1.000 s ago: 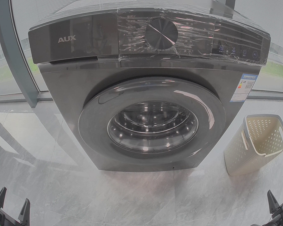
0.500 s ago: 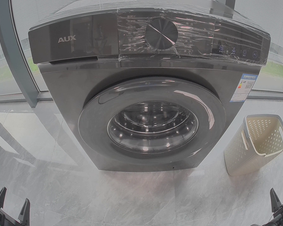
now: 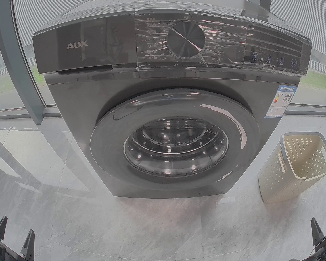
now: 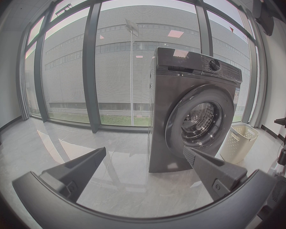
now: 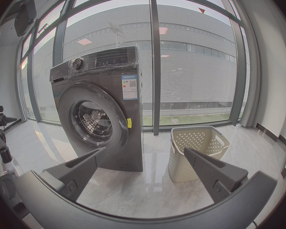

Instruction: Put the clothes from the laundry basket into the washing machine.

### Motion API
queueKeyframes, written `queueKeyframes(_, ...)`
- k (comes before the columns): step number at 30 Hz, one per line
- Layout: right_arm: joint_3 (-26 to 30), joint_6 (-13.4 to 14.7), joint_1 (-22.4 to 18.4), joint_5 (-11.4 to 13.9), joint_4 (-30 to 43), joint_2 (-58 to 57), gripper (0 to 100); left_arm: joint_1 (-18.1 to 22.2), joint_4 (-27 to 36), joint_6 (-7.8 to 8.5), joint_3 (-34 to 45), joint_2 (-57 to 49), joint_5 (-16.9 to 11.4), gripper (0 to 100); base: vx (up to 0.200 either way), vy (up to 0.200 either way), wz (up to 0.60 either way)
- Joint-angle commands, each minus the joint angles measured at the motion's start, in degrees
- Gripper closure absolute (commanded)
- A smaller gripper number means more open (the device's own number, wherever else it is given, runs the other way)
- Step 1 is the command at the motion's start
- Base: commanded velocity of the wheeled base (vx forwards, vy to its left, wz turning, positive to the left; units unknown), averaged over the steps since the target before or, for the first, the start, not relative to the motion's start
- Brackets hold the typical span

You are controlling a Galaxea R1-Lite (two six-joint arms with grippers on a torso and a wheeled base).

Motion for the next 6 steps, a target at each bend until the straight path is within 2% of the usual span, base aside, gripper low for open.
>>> queueKeyframes(1, 1.0, -0.3, 0.0, 0.0, 0.0, -0.7, 0, 0.0, 0.0, -0.01, 0.8, -0.7, 0.0, 0, 0.0, 0.0, 0.0)
queueKeyframes(6, 1.0, -0.3, 0.0, 0.4, 0.0, -0.7, 0, 0.0, 0.0, 0.34, 0.8, -0.7, 0.0, 0, 0.0, 0.0, 0.0)
